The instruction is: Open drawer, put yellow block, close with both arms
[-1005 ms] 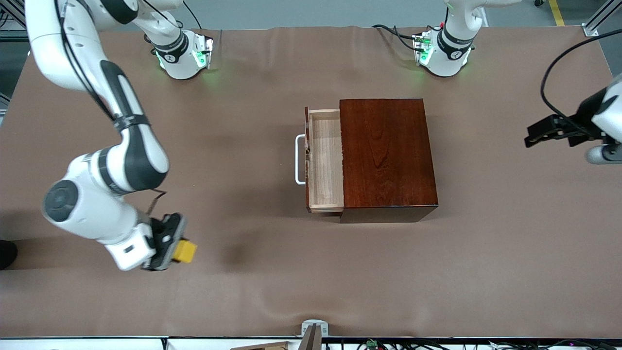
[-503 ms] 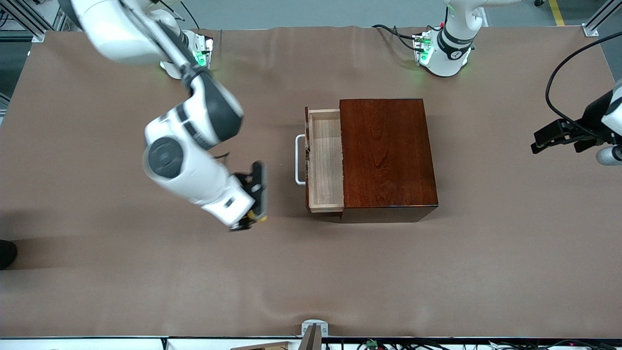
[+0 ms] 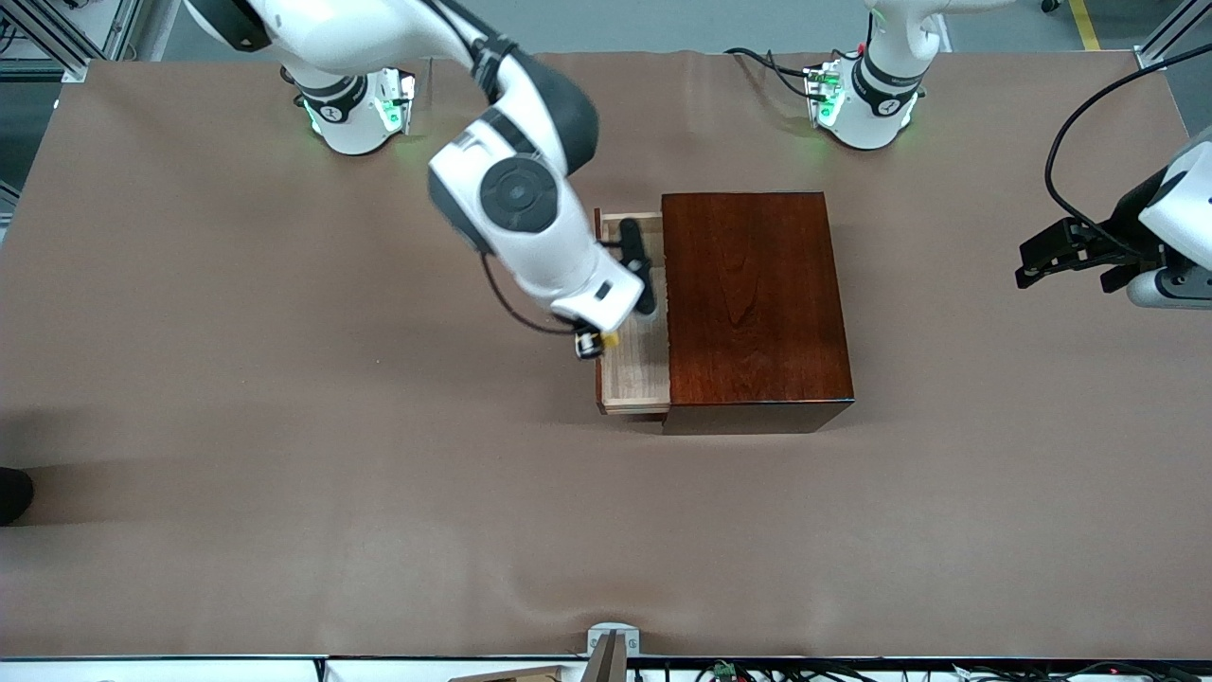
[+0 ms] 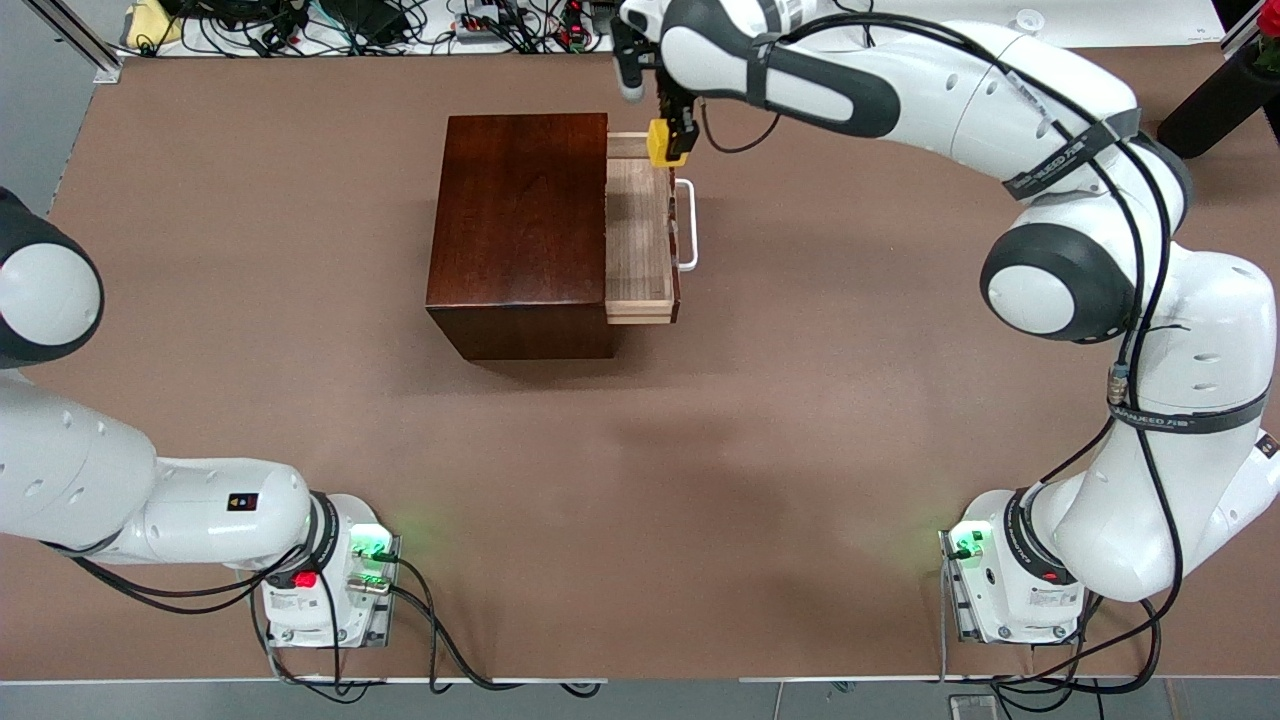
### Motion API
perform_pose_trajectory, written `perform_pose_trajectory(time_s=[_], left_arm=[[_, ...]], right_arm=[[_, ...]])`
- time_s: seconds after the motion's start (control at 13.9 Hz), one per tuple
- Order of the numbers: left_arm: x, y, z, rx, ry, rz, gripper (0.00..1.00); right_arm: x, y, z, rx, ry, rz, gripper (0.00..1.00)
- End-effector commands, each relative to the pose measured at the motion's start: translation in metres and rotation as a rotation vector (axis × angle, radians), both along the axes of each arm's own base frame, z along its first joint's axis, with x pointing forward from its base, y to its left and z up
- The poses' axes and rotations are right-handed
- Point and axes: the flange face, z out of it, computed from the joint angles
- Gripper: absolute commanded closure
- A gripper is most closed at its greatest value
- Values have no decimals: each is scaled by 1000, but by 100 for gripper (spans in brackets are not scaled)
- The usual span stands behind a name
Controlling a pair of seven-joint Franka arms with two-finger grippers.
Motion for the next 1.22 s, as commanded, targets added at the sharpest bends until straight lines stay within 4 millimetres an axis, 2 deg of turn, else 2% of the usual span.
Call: perform_pose_trajectory(time_s=[0.0,0.36,0.43,0.57,0.86,1.15], left_arm=[[-8,2,3,-3,-2,-15,0],[-7,0,2,-4,6,-18,0],[-6,1,3,-5,3,-17,0],[-5,5,3,-9,0,-11,0],[-6,2,4,-6,-1,-15,0],[-6,0,5,-5,-2,-20,0]], right_arm=[[-12,17,-2,-26,-11,5,100],[-19,21,-38,-64,34,17,100],[-25,25,-46,-67,35,17,100],[-32,39,-48,-46,-4,11,100],[-34,40,-68,-54,-13,6,100],[-41,45,-98,-33,-33,11,100]])
